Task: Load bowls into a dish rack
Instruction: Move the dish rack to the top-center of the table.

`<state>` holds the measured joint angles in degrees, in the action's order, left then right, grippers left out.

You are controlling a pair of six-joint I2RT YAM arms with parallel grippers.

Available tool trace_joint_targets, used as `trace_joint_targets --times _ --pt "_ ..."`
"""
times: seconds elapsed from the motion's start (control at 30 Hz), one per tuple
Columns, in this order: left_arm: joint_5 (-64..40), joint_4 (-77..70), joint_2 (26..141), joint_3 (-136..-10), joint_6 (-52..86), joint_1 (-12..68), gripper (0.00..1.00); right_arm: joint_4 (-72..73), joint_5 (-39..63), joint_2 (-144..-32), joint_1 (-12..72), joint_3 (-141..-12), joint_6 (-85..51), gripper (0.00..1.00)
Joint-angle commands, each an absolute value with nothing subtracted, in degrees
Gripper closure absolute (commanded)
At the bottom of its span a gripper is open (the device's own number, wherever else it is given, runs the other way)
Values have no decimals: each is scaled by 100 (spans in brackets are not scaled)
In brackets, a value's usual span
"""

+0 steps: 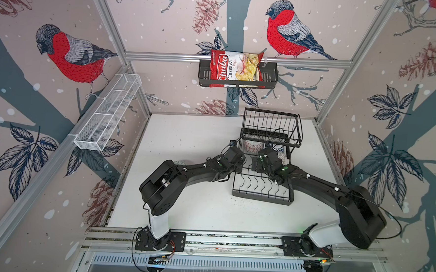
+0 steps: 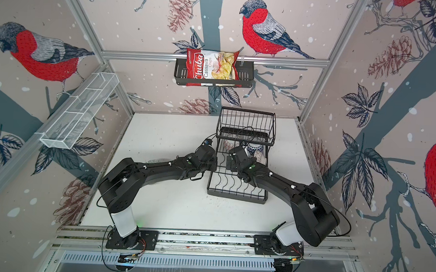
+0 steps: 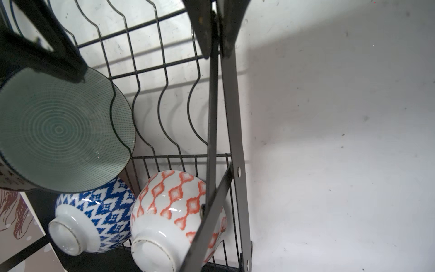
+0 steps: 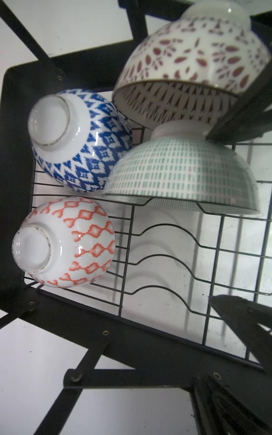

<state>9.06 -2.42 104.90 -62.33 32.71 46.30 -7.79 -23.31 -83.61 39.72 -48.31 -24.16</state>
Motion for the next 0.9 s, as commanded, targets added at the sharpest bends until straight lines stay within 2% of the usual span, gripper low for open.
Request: trace_joint_targets --times 0.0,0.3,0.87 --pt "545 545 10696 -6232 3323 4632 100 577 -2666 -8271 4054 -4948 -2106 0" --pt "572 624 10679 -6324 3251 4632 100 624 -3694 -8788 4415 -5272 -1239 0" --pt "660 655 10648 -6346 3230 4641 100 597 -3808 -8191 4334 -4977 -1714 0"
